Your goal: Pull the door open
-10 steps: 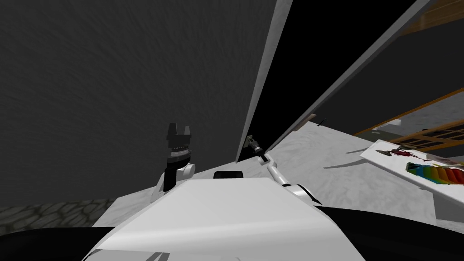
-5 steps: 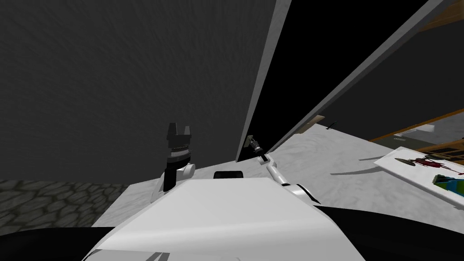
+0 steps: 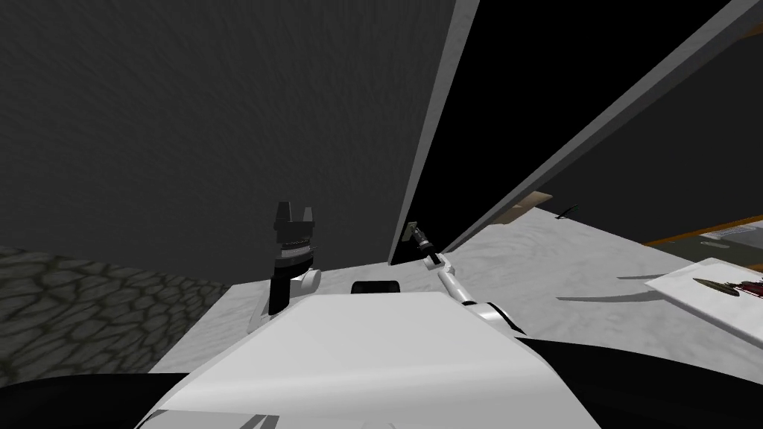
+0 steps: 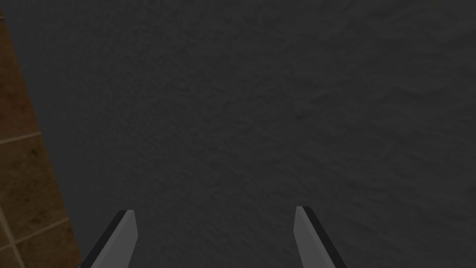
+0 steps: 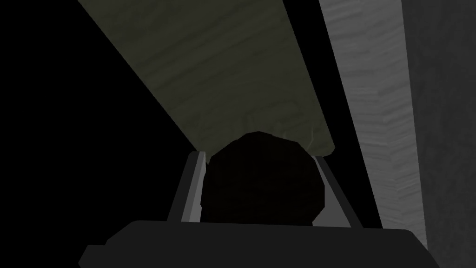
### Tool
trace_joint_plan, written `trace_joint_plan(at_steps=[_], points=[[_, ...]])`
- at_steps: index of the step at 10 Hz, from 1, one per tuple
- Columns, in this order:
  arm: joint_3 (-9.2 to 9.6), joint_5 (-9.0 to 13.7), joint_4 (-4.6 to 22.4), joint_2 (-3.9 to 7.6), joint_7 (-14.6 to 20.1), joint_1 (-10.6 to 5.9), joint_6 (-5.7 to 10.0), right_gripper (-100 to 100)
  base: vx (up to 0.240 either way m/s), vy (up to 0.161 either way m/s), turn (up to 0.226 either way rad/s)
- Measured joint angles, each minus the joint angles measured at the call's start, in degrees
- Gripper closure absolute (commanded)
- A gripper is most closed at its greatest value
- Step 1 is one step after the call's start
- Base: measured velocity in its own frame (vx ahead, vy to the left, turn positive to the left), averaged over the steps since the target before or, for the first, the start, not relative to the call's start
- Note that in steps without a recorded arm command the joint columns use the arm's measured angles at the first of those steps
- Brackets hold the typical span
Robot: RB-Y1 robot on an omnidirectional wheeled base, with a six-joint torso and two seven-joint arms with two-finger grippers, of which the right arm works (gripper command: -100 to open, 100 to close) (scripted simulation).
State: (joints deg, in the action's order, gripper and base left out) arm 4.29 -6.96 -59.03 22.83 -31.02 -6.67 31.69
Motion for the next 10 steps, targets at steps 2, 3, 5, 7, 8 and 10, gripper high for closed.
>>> trace_joint_plan(at_steps=[2,3,5,7,8,10], points=[[-0.49,1.95,0.38,-0.26,3.26,-0.24,-0.32,100,-0.085,-0.077,0.178],[-0.71,2.96,0.47,-0.41,4.93,-0.33,-0.42,100,-0.085,-0.085,0.15],[-0.95,4.39,0.6,-0.79,7.66,-0.43,-0.53,100,-0.056,-0.037,0.07],[-1.5,6.11,1.15,-0.92,10.5,-0.76,-0.66,100,-0.065,-0.05,0.125],[-1.57,6.58,1.17,-1.04,11.57,-0.86,-0.77,100,-0.049,-0.045,0.087],[-1.99,8.32,1.23,-1.36,14.36,-0.93,-1.03,100,-0.054,-0.05,0.117]])
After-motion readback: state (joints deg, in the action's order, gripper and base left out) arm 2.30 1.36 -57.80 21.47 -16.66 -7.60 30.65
